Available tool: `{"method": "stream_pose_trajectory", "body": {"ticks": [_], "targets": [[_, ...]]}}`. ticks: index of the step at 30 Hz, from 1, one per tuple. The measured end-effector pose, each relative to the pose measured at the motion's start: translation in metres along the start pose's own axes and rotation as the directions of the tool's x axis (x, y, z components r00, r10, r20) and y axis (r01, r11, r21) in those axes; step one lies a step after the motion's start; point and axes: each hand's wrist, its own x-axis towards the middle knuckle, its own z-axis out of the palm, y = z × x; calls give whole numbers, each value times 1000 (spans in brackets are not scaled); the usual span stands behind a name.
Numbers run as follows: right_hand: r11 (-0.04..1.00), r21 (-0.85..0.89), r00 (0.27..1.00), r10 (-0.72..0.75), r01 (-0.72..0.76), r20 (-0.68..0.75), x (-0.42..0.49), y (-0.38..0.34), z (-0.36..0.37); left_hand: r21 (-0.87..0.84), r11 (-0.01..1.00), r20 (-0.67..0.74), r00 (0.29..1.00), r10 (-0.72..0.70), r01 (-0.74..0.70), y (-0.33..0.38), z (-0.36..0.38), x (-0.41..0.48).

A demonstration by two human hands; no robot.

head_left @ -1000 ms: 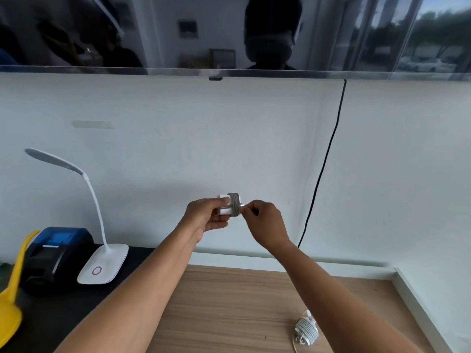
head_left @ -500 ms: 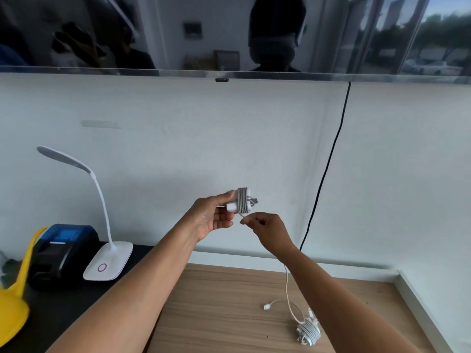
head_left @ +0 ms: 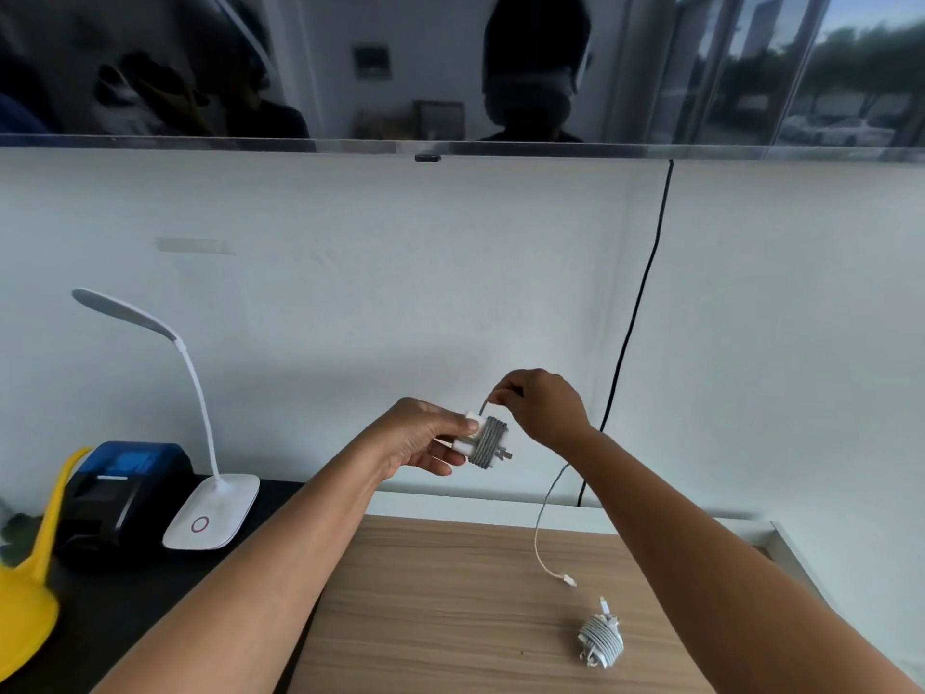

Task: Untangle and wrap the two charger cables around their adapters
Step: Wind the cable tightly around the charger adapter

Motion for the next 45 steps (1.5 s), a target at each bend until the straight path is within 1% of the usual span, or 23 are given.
{"method": "stream_pose_trajectory", "body": {"ticks": [3,6,9,15,19,22,26,29,33,35,37,40,42,45], "targets": [[997,-64,998,-54,52,-27,-3,-10,-6,8,1000,-104,994,26,-26,-6,1,6],[993,-96,994,-80,72,-72,-9,-16,-5,-77,996,-201,979,30,-46,-8,2,11],[997,-63,993,-59,52,-104,-18,-18,2,-194,979,-250,968,6,-56,-7,2,13],[998,36,987,-45,52,-154,-40,-17,23,-352,932,-333,942,-37,-87,-9,1,18],[992,128,994,6,8,-105,-53,-14,40,-446,889,-344,937,-61,-106,-6,2,19],[984,174,997,49,-39,-58,-59,-9,52,-468,876,-341,938,-61,-113,-6,4,19],[980,193,998,57,-51,-24,-63,-3,63,-491,862,-329,943,-53,-123,-4,5,17],[968,236,995,95,-89,-12,-59,6,66,-469,878,-285,957,-47,-97,-4,5,14],[949,277,989,145,-148,29,-52,19,66,-375,926,-209,977,-40,-43,1,2,8],[940,291,984,168,-175,51,-49,22,62,-327,945,-133,991,-25,-20,5,-1,4],[937,289,981,186,-195,58,-44,24,56,-266,964,-26,999,-23,15,9,-2,-1],[952,232,980,194,-197,35,-33,29,45,-134,989,110,993,-41,56,14,0,-7],[965,213,988,155,-154,12,-27,29,34,-46,998,136,990,-47,54,16,1,-9],[976,183,992,122,-117,-16,-17,24,15,49,998,91,995,-31,27,13,4,-7]]}}
